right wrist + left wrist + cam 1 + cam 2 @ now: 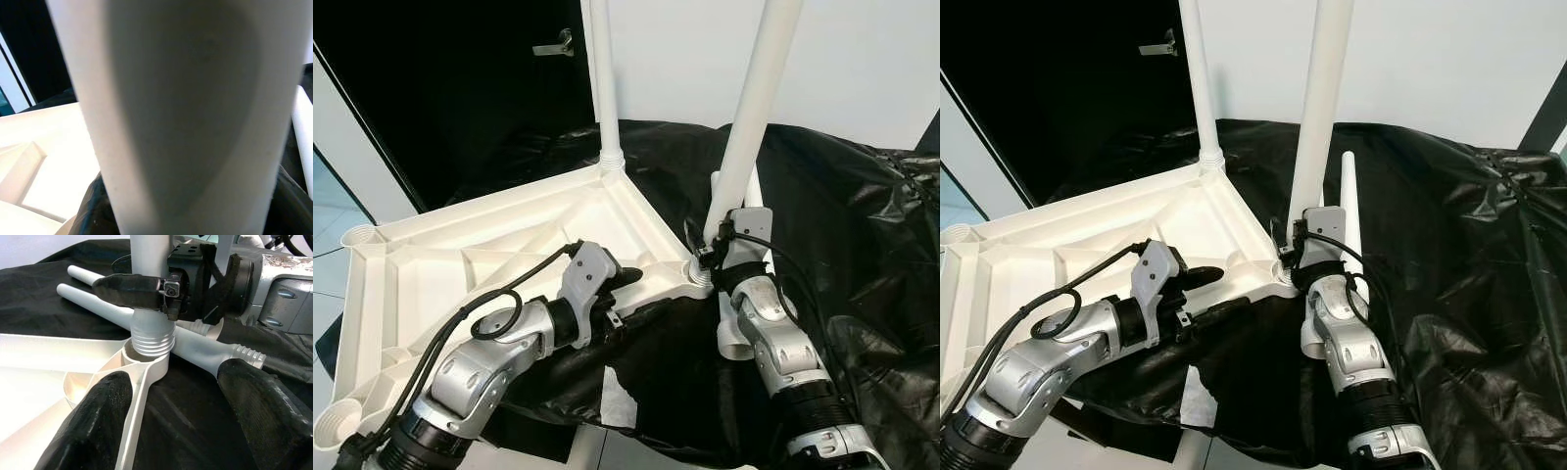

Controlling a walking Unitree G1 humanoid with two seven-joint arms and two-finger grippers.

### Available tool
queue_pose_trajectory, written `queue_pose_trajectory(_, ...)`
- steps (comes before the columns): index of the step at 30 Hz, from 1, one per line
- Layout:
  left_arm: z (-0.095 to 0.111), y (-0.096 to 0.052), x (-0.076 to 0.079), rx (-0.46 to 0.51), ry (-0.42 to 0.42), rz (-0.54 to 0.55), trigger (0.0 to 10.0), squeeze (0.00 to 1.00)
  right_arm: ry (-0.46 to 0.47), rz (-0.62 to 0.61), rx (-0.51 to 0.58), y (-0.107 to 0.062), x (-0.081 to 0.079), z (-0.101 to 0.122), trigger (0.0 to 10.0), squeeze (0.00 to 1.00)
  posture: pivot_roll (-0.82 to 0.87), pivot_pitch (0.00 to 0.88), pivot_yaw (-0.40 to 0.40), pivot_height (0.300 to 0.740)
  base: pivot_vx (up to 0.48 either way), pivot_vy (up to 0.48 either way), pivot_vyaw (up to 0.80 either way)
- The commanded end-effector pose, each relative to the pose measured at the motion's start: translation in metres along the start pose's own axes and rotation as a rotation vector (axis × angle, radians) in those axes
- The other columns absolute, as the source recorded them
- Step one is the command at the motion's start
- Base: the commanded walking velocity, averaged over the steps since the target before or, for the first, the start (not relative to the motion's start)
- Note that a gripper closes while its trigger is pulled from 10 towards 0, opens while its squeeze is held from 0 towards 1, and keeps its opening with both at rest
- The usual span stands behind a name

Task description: Building children table

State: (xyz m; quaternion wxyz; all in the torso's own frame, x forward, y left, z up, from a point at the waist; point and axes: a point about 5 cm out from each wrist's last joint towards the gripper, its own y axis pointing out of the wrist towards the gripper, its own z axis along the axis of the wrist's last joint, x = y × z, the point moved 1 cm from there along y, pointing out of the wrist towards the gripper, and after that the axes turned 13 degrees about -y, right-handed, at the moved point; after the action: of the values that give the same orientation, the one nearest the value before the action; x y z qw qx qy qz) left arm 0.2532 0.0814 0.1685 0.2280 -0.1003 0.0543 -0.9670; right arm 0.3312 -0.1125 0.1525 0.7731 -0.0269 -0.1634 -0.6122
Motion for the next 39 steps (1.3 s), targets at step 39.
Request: queue_pose_trajectory(39,0.001,-0.002,-0.006,-0.017,0.048,0.003,10.0,0.0,0.173,0.064,-0.144,-0.002,0.0,-0.029,10.0,0.0,0.04,0.0,0.047,0.74,0.0,0.0,0.0)
